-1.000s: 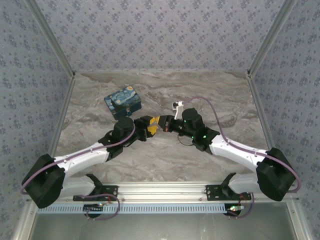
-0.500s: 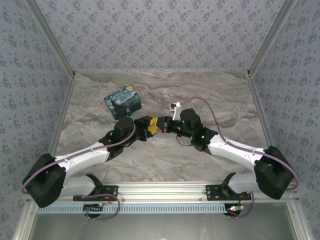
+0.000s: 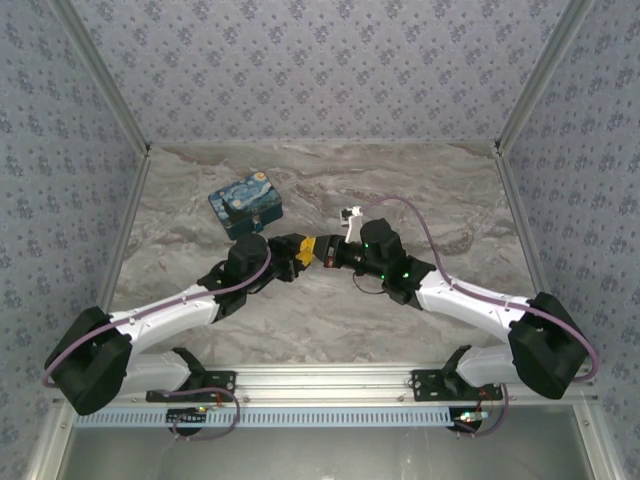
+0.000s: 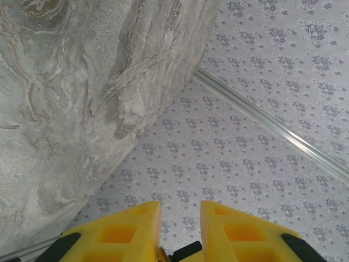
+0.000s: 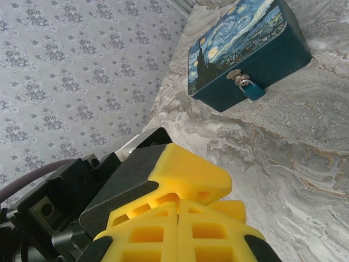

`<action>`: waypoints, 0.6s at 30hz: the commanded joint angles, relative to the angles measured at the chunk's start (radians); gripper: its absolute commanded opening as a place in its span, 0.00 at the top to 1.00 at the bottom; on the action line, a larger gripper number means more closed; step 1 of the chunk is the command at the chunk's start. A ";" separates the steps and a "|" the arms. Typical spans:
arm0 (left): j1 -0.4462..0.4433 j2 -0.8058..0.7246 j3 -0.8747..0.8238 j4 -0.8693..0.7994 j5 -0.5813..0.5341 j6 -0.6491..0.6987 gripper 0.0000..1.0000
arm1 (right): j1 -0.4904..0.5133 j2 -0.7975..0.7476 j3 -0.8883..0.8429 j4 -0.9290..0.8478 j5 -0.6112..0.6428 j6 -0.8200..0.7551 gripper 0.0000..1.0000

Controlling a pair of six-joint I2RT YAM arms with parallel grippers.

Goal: Unlock a padlock with a key

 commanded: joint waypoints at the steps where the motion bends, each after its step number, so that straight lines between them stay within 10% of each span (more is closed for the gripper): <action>1: -0.007 -0.001 -0.007 0.025 -0.016 -0.107 0.79 | 0.007 -0.030 -0.014 -0.004 0.013 0.012 1.00; 18: -0.005 0.000 -0.010 0.022 -0.017 -0.100 0.95 | 0.000 -0.060 -0.034 -0.021 0.031 0.011 1.00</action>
